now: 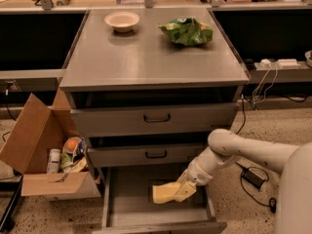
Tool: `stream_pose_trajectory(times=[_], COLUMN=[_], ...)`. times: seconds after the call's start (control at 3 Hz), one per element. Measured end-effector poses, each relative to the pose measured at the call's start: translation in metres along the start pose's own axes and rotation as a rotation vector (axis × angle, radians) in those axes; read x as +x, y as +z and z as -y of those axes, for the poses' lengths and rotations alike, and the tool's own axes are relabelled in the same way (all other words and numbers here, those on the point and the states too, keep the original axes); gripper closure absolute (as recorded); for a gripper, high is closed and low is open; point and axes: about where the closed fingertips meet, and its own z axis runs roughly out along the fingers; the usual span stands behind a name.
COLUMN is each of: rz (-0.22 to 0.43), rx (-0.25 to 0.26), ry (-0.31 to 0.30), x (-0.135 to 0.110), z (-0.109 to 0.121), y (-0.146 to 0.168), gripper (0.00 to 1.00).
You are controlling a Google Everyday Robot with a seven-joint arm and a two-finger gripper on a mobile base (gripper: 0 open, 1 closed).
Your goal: Place sponge into bottom drawer
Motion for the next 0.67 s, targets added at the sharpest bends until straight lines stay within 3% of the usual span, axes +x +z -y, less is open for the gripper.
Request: stream_pose_trajectory(times=[0.33,0.67], rz=[0.022,0.060], rx=[-0.010,-0.024], ry=[-0.017,-0.039], x=[0.006,0.020], z=[0.009,0.037], y=[0.016,0.049], gripper=[1.00,1.00])
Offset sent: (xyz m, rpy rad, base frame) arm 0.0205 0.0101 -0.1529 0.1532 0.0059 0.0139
